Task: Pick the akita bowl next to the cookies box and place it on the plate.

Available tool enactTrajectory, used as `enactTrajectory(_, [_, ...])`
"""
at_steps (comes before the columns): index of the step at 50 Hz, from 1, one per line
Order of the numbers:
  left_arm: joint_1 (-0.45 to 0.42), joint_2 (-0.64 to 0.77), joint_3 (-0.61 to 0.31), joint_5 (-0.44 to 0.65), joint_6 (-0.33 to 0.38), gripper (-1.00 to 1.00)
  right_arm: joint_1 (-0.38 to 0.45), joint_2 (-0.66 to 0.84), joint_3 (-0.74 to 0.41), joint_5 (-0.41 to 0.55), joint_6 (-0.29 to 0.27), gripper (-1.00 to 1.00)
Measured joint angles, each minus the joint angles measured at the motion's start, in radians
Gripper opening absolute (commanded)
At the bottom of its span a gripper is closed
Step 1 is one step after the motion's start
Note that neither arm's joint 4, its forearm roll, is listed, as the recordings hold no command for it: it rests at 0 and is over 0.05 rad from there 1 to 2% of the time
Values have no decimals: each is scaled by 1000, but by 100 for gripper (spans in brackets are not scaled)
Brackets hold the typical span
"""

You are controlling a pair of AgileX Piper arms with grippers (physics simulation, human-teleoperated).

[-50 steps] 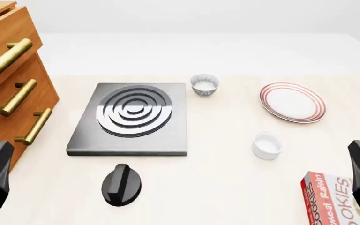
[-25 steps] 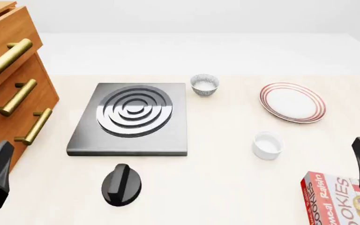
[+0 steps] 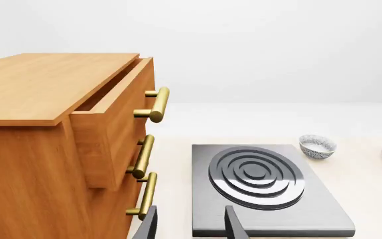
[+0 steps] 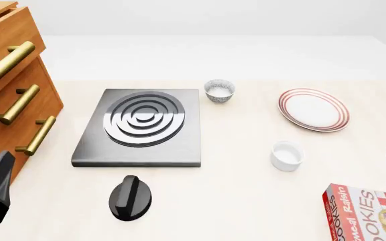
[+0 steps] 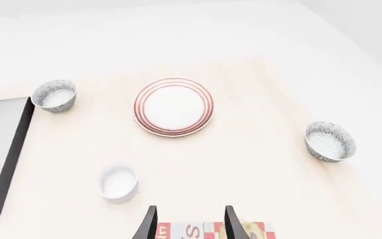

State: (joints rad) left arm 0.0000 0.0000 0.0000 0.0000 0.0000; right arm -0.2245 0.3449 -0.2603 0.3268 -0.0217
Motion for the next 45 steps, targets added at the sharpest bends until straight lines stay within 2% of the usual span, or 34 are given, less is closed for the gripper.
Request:
enactTrajectory(17, [0, 0, 0, 0, 0, 100, -163, 125, -132, 151, -14, 100])
enactTrajectory(30, [0, 0, 0, 0, 0, 100, -295, 290, -222, 188, -42, 100])
enactTrajectory(45, [0, 0, 0, 0, 0, 100, -383, 468, -356, 210, -73, 100])
